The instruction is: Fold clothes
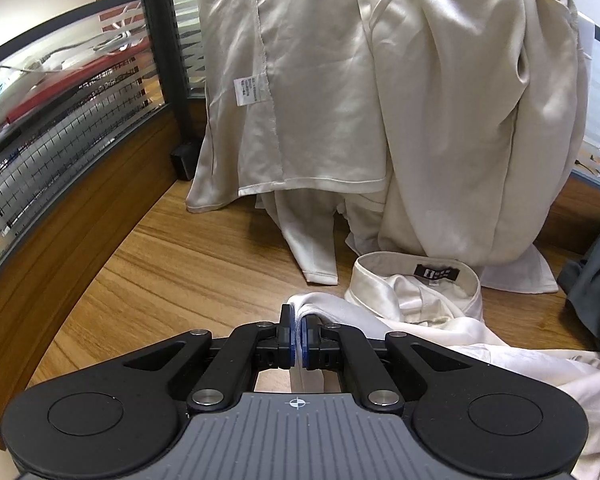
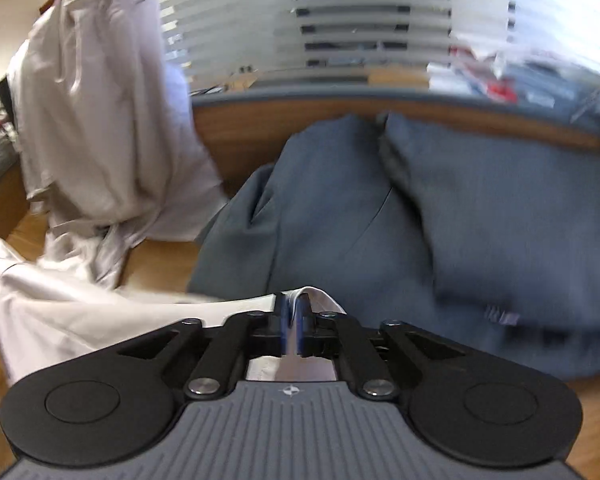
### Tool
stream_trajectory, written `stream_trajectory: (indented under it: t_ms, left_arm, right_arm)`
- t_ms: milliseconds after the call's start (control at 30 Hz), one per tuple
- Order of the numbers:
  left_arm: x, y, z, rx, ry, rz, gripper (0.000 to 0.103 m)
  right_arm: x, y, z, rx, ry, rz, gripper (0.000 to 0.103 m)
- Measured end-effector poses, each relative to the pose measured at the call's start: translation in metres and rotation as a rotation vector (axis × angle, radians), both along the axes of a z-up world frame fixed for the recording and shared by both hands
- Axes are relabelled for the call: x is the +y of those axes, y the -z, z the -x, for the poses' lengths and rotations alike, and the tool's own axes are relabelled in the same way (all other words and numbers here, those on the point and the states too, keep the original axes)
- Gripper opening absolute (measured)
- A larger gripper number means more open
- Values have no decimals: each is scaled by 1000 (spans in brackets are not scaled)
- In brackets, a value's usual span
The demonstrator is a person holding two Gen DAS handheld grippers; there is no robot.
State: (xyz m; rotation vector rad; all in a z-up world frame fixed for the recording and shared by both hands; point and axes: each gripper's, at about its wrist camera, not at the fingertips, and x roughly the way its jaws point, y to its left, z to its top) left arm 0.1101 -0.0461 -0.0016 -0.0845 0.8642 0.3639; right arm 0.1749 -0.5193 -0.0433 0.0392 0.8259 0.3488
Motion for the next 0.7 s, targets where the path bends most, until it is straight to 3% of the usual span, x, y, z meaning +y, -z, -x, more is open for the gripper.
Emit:
stream_trajectory:
  t_ms: [133,367,533,600,633,667,700]
  left_arm:
    - [0,3,-1,4,0,8,5]
    - [-1,4,-5,10,17,1,5]
    - [1,2,-7,8,22,-5,5]
    - [1,1,-7,4,25,-11,5]
    - [2,0,-7,2,28,-14,5]
    - [2,-2,-7,-1,31,-15,5]
    - [2,-3,-7,-3,34,-17,5]
  right_arm:
    - [-4,-5,5,-5,-23,11,33]
    - [-10,15,52,122,-61,-80,33]
    - [3,42,60,225,-96,-130,33]
    - [8,49,56,244,-97,-150,32]
    - [9,51,53,251,-101,-160,26]
    - [10,53,51,258,-105,-170,5]
    - [11,55,49,265,-109,-180,3]
